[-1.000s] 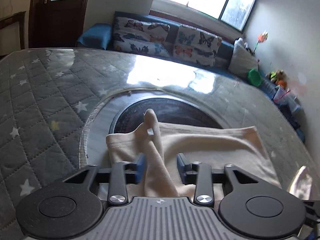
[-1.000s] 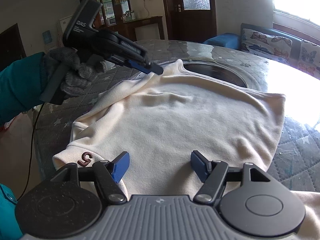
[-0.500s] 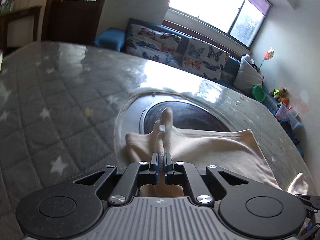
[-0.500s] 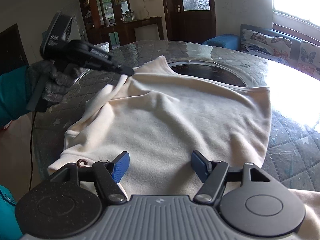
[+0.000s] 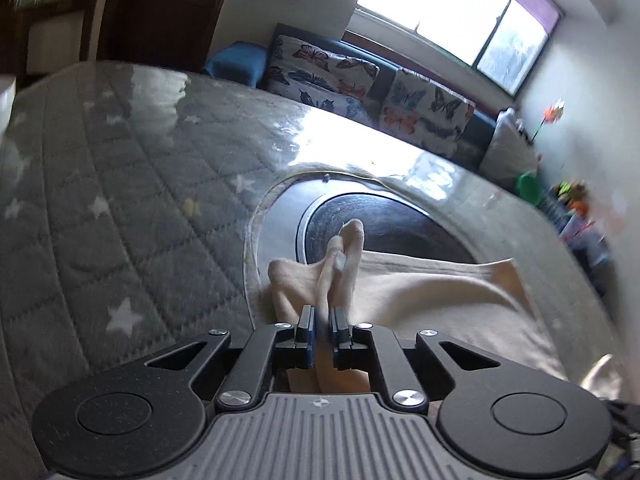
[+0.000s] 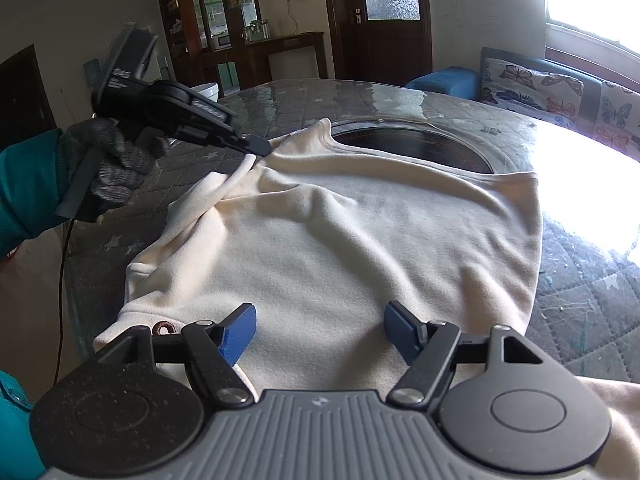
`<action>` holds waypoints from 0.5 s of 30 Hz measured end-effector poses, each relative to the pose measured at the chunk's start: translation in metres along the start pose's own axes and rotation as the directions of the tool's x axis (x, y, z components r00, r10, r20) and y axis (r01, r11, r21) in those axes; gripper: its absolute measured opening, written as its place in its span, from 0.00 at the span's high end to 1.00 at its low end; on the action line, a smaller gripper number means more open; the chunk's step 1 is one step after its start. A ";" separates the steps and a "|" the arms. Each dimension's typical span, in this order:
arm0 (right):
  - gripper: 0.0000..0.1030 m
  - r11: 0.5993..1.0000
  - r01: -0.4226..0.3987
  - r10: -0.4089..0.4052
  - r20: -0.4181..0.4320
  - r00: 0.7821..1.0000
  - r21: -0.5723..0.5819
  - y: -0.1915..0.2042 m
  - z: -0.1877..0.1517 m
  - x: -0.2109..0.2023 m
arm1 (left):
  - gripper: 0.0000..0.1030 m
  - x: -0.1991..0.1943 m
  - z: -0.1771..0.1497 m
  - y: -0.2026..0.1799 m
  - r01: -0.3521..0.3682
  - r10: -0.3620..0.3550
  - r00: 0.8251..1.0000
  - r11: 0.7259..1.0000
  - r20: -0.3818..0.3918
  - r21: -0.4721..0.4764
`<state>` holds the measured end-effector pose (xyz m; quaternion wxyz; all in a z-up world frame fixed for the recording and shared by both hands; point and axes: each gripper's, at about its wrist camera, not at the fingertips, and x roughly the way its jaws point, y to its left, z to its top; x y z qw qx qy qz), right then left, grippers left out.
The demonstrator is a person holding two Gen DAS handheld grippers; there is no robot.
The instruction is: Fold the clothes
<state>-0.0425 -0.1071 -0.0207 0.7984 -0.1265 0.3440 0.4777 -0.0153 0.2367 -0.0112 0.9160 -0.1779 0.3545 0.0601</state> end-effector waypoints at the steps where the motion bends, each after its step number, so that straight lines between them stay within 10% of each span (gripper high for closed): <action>1: 0.29 1.000 0.000 0.000 0.000 1.000 0.000 0.000 0.000 0.000 | 0.91 0.003 0.002 -0.006 -0.028 0.028 1.000 0.999 -0.001 0.039; 7: 0.29 1.000 -0.003 0.003 0.002 1.000 0.004 0.000 0.000 0.000 | 0.95 0.023 0.006 -0.027 -0.111 0.110 0.994 0.976 0.015 0.188; 15: 0.29 1.000 -0.001 0.001 0.005 1.000 0.005 -0.001 0.000 0.000 | 0.98 -0.054 0.001 0.011 -0.130 0.136 0.972 0.990 0.190 -0.046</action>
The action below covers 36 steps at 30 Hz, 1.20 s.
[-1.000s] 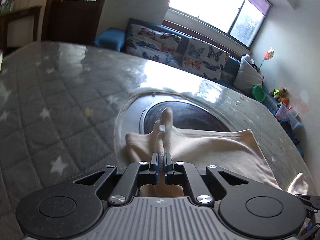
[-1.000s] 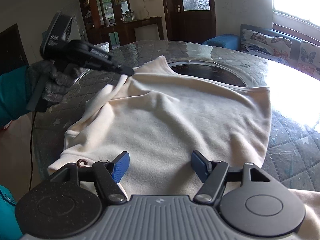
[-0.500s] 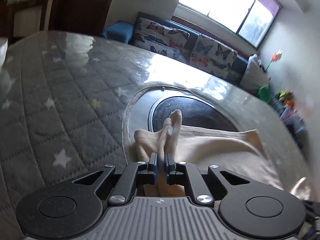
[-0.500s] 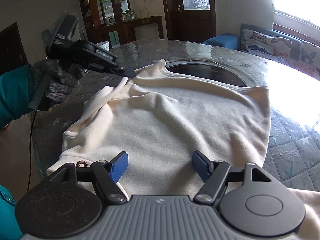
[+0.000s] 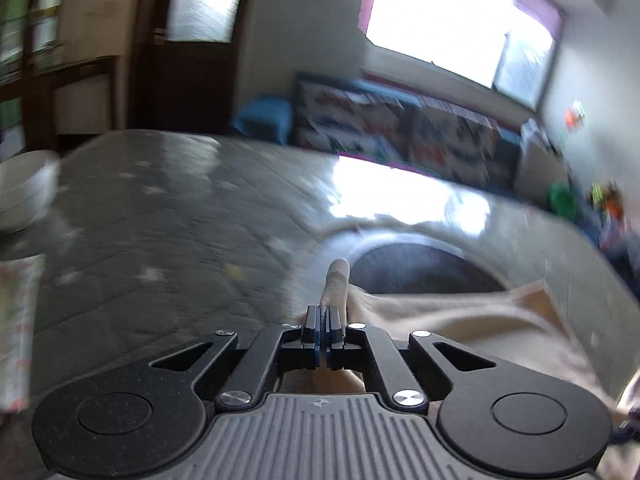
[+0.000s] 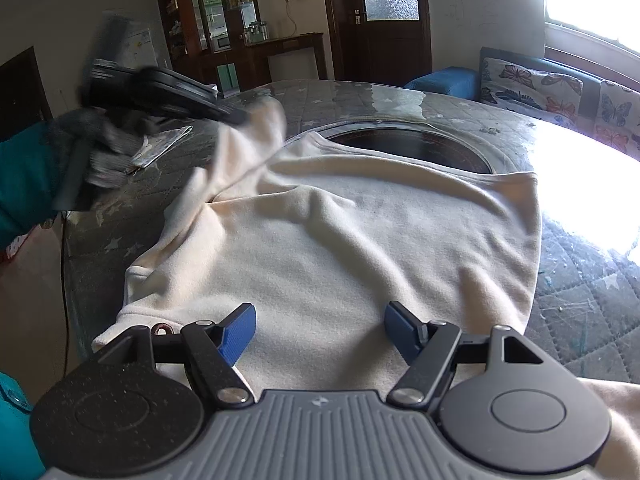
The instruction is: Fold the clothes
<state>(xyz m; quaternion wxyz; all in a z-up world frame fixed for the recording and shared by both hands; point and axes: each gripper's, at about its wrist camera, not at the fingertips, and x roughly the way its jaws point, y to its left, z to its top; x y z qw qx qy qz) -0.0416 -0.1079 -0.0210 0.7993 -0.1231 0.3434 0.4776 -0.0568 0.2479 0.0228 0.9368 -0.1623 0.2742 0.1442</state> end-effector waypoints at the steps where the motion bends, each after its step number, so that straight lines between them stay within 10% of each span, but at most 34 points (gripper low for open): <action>1: 0.29 1.000 0.000 0.000 0.000 1.000 0.000 0.000 0.000 0.000 | 0.98 -0.014 0.000 0.010 -0.015 0.016 1.000 0.999 0.025 -0.040; 9: 0.29 1.000 0.004 -0.004 0.008 1.000 -0.006 0.004 0.002 -0.003 | 0.97 -0.107 -0.048 0.073 -0.222 0.238 0.970 0.952 0.054 -0.211; 24: 0.29 0.994 0.028 -0.035 -0.061 0.998 -0.105 0.027 -0.010 -0.014 | 0.82 -0.107 -0.086 0.101 -0.394 0.394 0.919 0.911 -0.023 -0.119; 27: 0.29 0.995 0.027 -0.034 -0.071 0.997 -0.092 0.024 -0.012 -0.017 | 0.77 -0.117 -0.085 0.106 -0.466 0.466 0.884 0.879 -0.020 -0.102; 36: 0.29 0.994 0.028 -0.031 -0.026 0.999 -0.105 0.031 0.001 -0.023 | 0.77 -0.108 -0.071 0.087 -0.206 0.208 0.978 0.969 -0.002 -0.135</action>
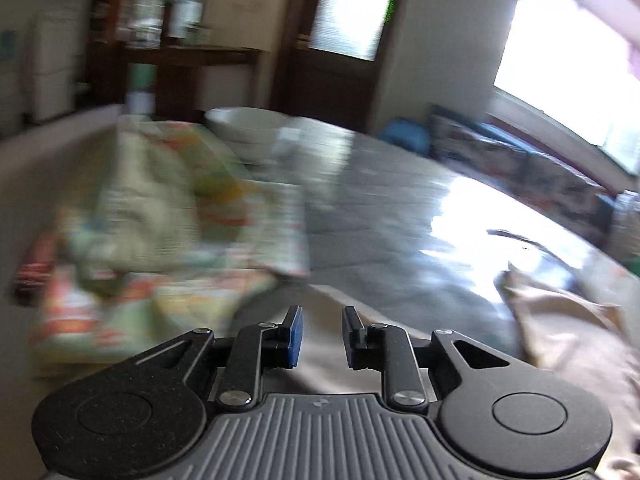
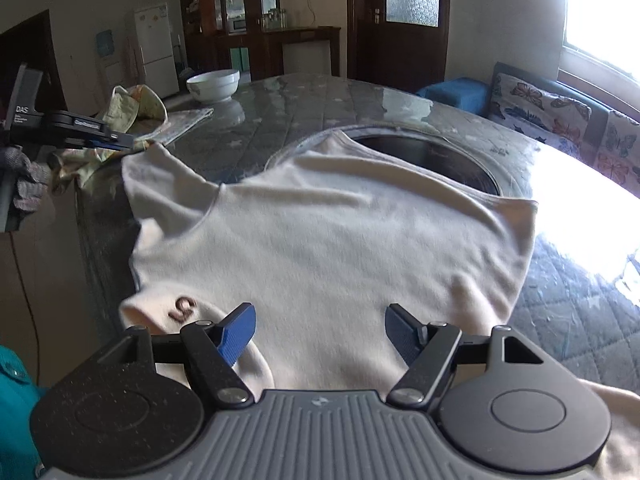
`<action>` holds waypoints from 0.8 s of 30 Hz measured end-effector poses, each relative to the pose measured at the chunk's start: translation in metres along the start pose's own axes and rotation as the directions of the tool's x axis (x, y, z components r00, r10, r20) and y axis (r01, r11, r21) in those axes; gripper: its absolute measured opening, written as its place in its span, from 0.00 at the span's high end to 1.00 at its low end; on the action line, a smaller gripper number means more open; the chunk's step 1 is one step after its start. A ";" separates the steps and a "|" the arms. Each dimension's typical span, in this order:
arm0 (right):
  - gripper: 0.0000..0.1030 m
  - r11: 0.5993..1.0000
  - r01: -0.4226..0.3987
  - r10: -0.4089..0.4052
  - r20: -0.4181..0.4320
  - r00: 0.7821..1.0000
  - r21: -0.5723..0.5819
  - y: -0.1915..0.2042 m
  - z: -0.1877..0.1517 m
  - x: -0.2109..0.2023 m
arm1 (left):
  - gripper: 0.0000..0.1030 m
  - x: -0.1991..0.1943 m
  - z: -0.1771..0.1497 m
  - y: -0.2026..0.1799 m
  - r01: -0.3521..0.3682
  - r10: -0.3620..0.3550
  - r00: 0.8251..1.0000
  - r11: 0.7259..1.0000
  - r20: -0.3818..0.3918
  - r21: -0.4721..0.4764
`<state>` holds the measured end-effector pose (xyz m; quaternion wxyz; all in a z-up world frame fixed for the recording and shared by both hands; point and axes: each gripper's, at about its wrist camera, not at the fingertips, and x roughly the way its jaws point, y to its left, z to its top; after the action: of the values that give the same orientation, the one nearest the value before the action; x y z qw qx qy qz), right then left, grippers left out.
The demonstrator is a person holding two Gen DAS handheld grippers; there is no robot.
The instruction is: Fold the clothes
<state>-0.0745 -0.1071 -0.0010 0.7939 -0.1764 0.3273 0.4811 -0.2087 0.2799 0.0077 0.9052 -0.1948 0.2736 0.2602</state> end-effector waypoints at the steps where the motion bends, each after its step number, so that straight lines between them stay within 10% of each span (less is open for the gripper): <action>1: 0.29 1.000 -0.003 0.003 -0.003 1.000 0.000 0.001 0.001 0.002 | 0.77 0.007 0.000 -0.008 0.013 -0.013 1.000 1.000 -0.011 0.022; 10: 0.29 0.998 -0.051 0.051 0.010 0.999 -0.036 0.021 0.007 0.009 | 0.76 0.043 -0.011 -0.031 -0.058 0.066 0.997 0.972 -0.027 0.230; 24: 0.29 0.977 -0.163 0.155 -0.066 0.986 -0.137 0.054 -0.007 0.012 | 0.71 0.059 0.000 -0.024 -0.150 0.147 0.989 0.949 0.030 0.277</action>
<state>-0.1207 -0.0782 -0.0123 0.7289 -0.2187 0.3270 0.5603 -0.1529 0.2826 -0.0223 0.9026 -0.0435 0.3175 0.2874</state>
